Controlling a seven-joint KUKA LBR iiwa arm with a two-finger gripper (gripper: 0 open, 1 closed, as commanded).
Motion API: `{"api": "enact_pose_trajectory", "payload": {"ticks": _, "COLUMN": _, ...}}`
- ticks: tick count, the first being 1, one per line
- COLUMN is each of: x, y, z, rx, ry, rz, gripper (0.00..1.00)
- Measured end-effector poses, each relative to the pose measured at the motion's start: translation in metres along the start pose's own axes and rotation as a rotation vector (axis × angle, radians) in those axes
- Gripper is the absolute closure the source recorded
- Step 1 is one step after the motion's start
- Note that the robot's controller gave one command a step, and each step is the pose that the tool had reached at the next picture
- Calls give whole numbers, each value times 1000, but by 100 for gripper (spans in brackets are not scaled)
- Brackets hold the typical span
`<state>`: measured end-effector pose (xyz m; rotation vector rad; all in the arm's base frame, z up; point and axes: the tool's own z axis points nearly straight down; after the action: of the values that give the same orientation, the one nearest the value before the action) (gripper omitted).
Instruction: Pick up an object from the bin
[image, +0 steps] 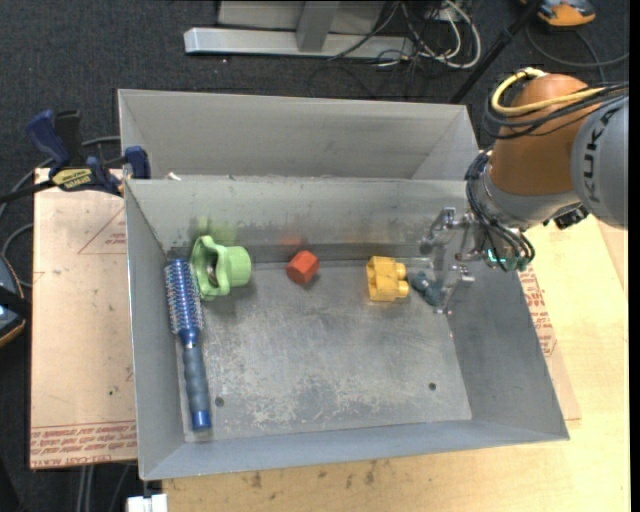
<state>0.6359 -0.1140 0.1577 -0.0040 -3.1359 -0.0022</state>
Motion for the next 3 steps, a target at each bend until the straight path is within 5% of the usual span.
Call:
{"api": "enact_pose_trajectory", "payload": {"ticks": 1, "x": -20, "y": 11, "z": 65, "rx": -1, "ry": -3, "rz": 80, "gripper": 0}}
{"api": "enact_pose_trajectory", "payload": {"ticks": 2, "x": -22, "y": 31, "z": 84, "rx": 3, "ry": -11, "rz": 62, "gripper": 0}}
{"api": "enact_pose_trajectory", "payload": {"ticks": 3, "x": -24, "y": 31, "z": 81, "rx": 3, "ry": -17, "rz": 63, "gripper": 100}}
